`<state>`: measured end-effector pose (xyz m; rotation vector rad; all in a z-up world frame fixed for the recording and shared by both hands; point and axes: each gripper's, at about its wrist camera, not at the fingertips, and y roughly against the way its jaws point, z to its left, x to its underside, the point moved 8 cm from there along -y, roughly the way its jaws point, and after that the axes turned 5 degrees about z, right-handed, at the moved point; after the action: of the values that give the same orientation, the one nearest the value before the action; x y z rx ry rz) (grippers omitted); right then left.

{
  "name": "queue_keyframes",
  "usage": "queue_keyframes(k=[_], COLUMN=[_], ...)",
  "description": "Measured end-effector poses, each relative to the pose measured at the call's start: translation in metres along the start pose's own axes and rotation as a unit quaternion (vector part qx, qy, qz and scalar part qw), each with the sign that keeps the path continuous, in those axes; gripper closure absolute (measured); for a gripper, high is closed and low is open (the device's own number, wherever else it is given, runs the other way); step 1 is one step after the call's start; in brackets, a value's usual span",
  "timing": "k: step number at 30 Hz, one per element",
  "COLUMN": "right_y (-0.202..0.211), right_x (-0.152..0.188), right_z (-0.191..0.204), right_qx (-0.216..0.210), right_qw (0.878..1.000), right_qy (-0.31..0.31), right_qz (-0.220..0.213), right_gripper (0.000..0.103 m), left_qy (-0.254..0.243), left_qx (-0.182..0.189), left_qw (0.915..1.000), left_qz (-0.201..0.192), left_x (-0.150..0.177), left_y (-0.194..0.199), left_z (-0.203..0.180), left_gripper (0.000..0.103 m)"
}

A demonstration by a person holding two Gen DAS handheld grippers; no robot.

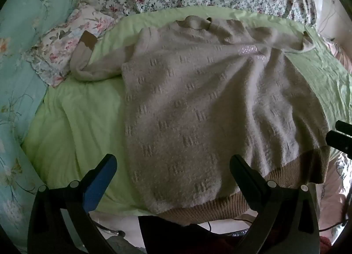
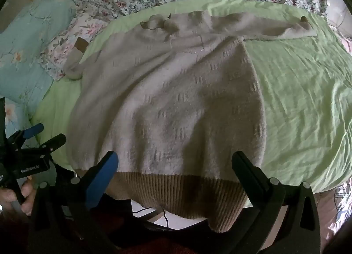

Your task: Fold small clothes

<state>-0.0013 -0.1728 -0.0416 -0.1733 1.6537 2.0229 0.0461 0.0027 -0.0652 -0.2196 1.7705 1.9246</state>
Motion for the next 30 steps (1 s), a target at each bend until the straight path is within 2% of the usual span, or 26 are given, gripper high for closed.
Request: queue_keyframes(k=[17, 19, 24, 30], right_y=[0.001, 0.002, 0.002, 0.003], right_x=[-0.003, -0.005, -0.008, -0.008], right_z=[-0.010, 0.002, 0.001, 0.002], right_qx=[0.000, -0.001, -0.002, -0.005], right_qw=[1.000, 1.000, 1.000, 1.000], right_qy=[0.000, -0.001, -0.001, 0.001], right_qz=[-0.002, -0.003, -0.006, -0.013], right_gripper=[0.000, 0.000, 0.000, 0.000], left_qy=[-0.001, 0.000, -0.001, -0.006], left_qx=[0.001, 0.002, 0.004, 0.002], left_qw=[1.0000, 1.0000, 1.0000, 0.9999], left_qz=[-0.001, -0.003, -0.006, 0.014], left_x=[-0.004, -0.003, -0.005, -0.003], left_y=[0.000, 0.001, 0.000, -0.004], left_z=[-0.005, -0.005, -0.005, -0.006], left_gripper=[0.001, 0.001, 0.001, 0.001])
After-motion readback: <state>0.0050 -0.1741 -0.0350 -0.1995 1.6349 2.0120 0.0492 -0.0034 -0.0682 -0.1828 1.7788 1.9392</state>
